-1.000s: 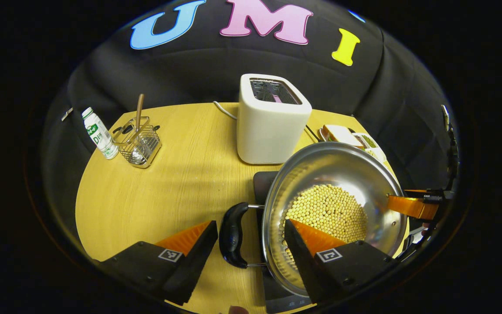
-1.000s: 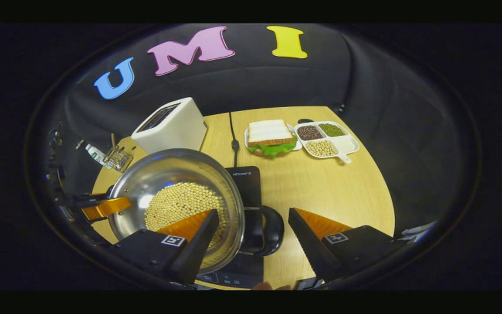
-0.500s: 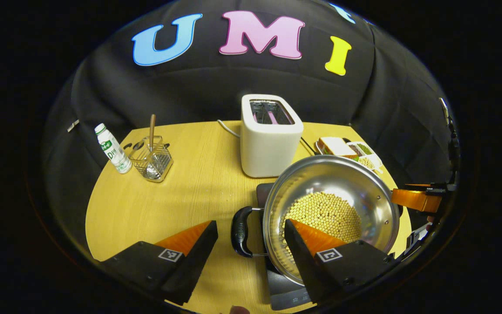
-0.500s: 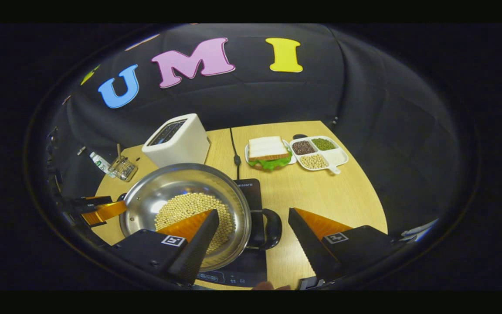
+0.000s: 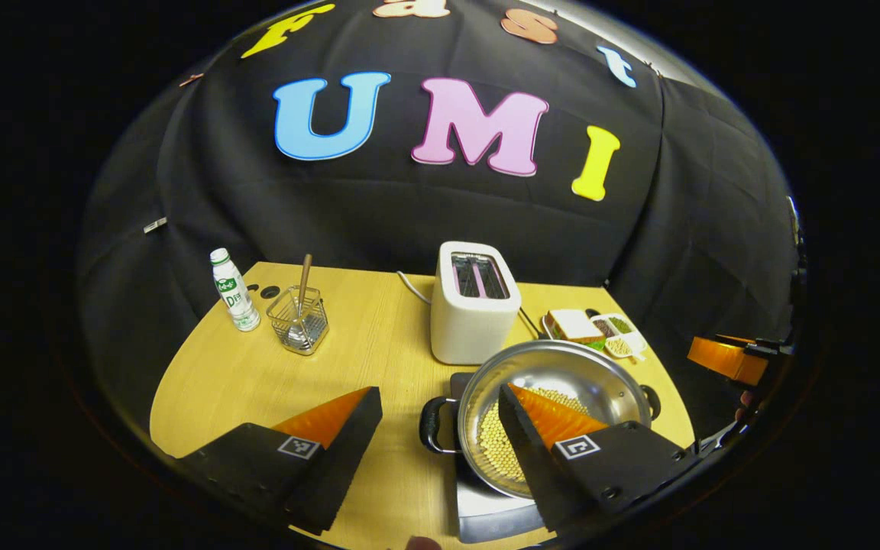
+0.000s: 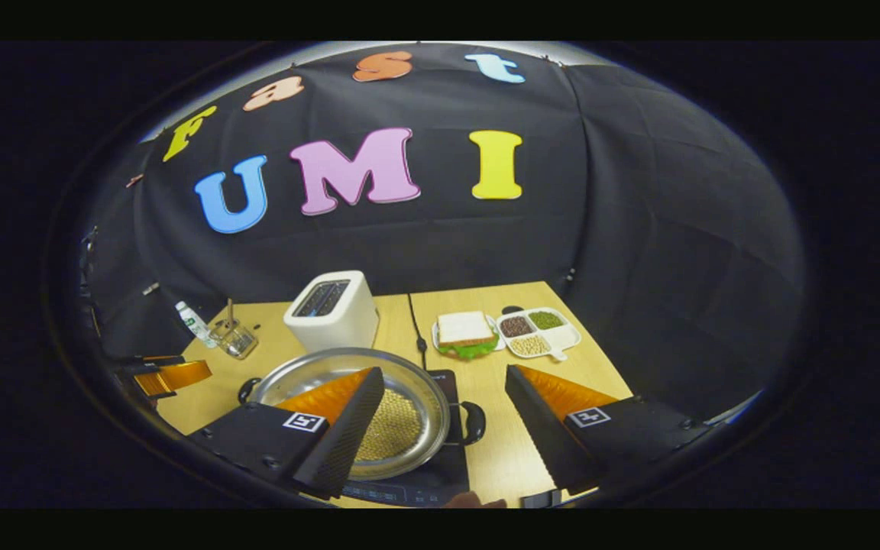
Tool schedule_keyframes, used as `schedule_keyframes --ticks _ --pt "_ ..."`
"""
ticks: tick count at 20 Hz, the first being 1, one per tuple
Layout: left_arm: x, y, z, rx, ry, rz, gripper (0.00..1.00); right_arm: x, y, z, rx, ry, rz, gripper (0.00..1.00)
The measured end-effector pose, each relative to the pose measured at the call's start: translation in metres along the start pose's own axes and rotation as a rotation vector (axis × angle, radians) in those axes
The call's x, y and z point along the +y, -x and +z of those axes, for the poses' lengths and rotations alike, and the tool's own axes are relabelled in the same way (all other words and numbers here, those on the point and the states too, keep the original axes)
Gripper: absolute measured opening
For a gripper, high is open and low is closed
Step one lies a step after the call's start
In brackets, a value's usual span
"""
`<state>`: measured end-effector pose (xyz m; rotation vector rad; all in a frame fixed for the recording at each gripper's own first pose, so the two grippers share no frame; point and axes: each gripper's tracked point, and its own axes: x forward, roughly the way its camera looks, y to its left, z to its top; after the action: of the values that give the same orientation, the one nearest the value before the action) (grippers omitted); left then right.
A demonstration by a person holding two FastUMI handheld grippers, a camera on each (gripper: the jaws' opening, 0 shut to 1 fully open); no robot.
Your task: First push the handle of the pot to place it horizontally, then grasp the pot with both hands and set it on the induction cooktop.
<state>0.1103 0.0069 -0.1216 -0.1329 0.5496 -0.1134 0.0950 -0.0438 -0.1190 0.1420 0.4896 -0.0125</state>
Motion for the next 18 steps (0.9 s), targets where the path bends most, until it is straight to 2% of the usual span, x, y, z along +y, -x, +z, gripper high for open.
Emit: schedule_keyframes --ticks 5,9,13,18 --pt "0.014 0.040 0.039 -0.170 -0.028 0.028 0.96 0.022 0.040 0.041 -0.166 0.025 0.013 0.98" --pt "0.012 0.072 0.059 -0.288 -0.043 0.018 0.95 0.039 0.063 0.058 -0.253 0.050 0.026 0.98" --pt "0.017 0.100 0.072 -0.372 -0.092 0.039 0.95 0.051 0.083 0.070 -0.317 0.046 0.044 0.98" --pt "0.004 0.127 0.073 -0.428 -0.110 0.015 0.95 0.059 0.110 0.081 -0.393 0.042 0.058 0.98"
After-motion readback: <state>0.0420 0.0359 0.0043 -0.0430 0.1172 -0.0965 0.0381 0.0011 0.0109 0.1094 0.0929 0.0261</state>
